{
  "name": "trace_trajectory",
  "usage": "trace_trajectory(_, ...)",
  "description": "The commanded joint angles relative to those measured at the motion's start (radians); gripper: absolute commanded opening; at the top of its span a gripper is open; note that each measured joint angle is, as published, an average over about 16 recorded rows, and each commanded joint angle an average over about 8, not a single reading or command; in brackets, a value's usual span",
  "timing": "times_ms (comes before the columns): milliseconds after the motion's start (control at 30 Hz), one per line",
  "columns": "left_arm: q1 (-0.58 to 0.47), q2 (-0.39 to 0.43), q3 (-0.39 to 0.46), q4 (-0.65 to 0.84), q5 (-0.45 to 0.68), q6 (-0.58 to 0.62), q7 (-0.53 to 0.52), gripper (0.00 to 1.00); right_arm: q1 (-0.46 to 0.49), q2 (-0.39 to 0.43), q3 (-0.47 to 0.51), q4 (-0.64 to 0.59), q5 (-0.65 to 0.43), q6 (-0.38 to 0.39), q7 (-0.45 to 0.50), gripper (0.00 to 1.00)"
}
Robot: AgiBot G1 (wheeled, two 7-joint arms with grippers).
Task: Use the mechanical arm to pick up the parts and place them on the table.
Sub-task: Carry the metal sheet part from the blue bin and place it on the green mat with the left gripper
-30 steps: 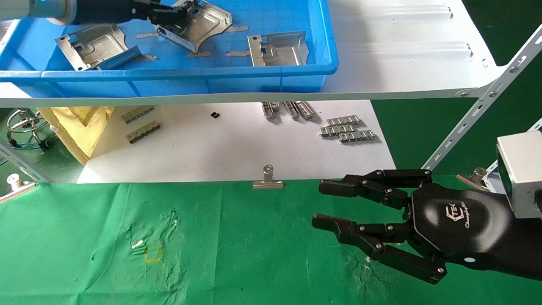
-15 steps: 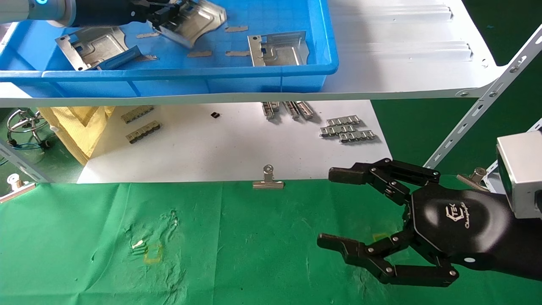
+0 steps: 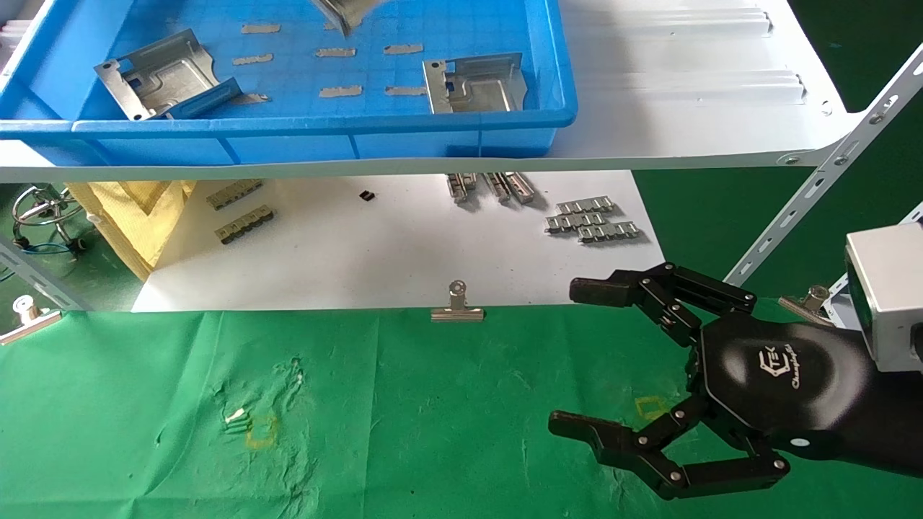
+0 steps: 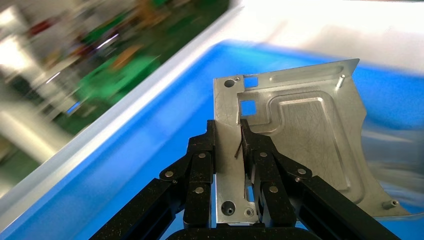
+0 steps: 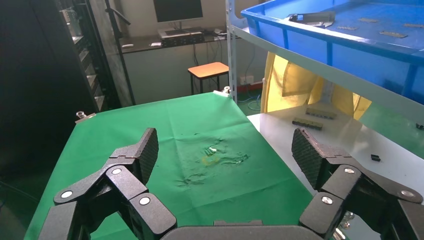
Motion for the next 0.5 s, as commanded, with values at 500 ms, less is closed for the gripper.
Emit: trace_trajectory(500, 0.243, -0.235, 0.01, -0.354, -0.297, 0.333, 0.223, 0.0, 0.0, 0.0, 0.0, 0.0, 0.0, 0.0, 0.0, 1.0)
